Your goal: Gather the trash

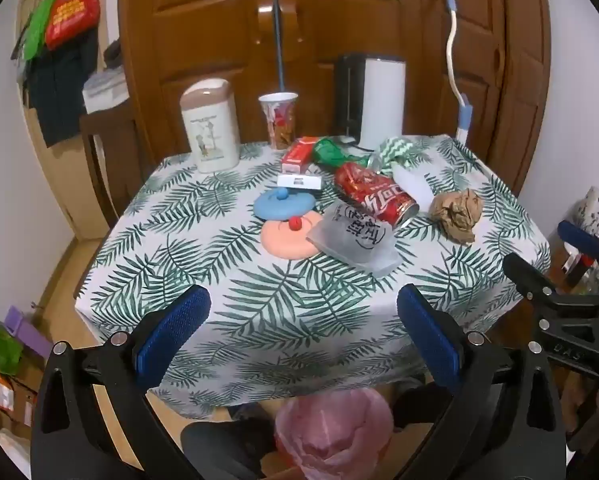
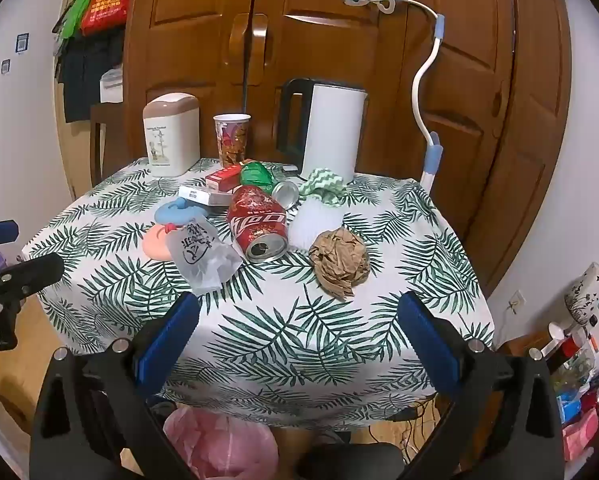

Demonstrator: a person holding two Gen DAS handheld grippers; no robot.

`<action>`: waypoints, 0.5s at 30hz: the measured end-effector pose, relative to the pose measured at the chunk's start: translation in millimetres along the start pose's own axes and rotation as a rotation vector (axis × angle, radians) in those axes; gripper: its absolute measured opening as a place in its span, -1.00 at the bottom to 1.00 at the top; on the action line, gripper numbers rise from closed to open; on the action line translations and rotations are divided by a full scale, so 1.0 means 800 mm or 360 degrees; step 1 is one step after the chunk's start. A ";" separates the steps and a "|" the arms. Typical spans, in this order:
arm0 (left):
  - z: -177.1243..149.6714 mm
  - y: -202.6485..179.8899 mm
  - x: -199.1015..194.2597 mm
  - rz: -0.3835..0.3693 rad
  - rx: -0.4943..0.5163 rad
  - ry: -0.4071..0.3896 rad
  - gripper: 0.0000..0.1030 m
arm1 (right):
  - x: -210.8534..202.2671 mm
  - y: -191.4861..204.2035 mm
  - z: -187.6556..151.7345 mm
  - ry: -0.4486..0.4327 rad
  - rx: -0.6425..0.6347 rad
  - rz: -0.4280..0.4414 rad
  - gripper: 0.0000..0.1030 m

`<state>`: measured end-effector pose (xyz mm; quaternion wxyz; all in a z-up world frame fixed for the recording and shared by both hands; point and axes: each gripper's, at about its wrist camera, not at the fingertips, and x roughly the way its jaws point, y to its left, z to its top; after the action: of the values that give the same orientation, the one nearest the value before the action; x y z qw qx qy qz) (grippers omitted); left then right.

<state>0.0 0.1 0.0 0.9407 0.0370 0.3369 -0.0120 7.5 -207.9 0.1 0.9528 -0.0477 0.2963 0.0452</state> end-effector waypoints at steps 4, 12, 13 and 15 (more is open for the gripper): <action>0.000 -0.001 0.000 0.0018 0.0023 0.0000 0.89 | -0.002 0.003 0.003 -0.0003 -0.0004 0.0006 0.90; 0.001 -0.003 -0.002 -0.0003 0.0016 0.0005 0.89 | 0.005 -0.002 -0.001 0.0016 -0.0019 0.0016 0.90; 0.001 -0.004 -0.002 -0.0007 0.0015 0.0005 0.89 | 0.003 -0.001 -0.001 0.0016 -0.0025 0.0010 0.90; 0.001 -0.004 -0.002 -0.0007 0.0015 0.0004 0.89 | 0.005 0.004 0.001 0.0023 -0.0037 -0.0002 0.90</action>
<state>-1.0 -3.0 1.5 0.9401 0.0406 0.3381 -0.0155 10.7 -204.5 -1.6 0.9500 -0.0594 0.3027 0.0478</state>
